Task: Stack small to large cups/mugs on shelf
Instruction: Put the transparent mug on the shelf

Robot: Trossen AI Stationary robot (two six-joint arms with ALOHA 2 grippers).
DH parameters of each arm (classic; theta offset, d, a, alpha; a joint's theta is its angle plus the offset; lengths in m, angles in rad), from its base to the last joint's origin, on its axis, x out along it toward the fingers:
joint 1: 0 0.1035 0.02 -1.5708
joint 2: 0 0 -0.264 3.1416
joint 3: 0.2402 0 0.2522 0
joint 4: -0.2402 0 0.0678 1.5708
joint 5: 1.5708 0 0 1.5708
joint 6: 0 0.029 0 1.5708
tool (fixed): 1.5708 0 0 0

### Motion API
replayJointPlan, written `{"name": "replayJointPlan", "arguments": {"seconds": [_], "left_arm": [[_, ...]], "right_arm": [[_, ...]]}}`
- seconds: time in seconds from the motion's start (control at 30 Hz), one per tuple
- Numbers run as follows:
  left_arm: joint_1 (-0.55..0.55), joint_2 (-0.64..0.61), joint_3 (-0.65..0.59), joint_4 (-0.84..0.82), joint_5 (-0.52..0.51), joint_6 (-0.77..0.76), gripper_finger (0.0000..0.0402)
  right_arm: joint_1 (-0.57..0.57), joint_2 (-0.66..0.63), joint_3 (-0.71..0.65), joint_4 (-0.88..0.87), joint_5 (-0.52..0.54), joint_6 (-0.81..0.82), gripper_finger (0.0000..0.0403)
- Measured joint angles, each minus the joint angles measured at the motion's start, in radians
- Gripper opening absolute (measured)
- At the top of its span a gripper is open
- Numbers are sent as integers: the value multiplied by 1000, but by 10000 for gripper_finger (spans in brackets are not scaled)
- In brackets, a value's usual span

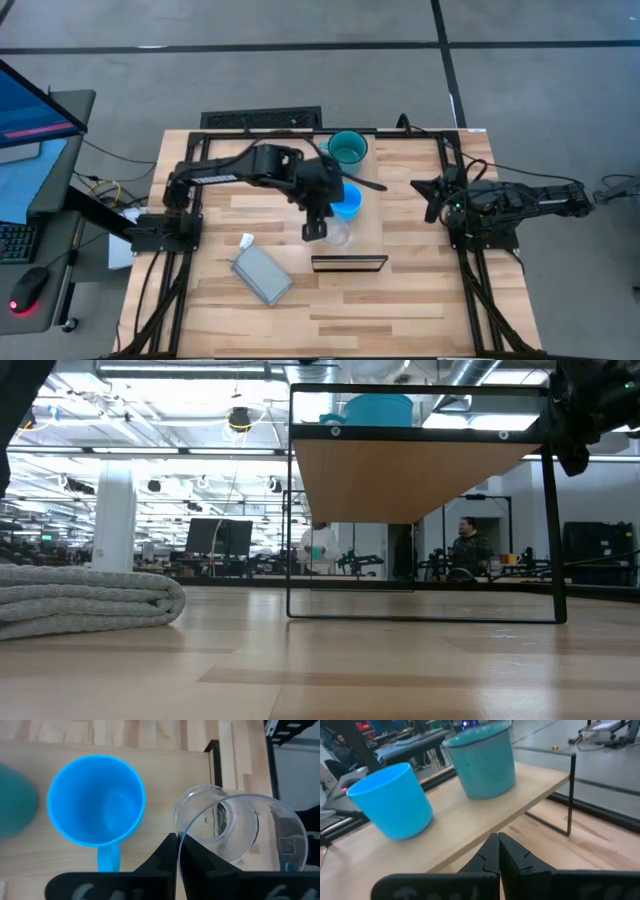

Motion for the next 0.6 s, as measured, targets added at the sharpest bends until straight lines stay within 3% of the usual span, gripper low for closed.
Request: {"name": "replayJointPlan", "arguments": {"seconds": [0.6], "left_arm": [[-8, 89, -1, 45, -42, -45, 0]], "right_arm": [[0, 0, 0, 3, -37, 9, 18]]}}
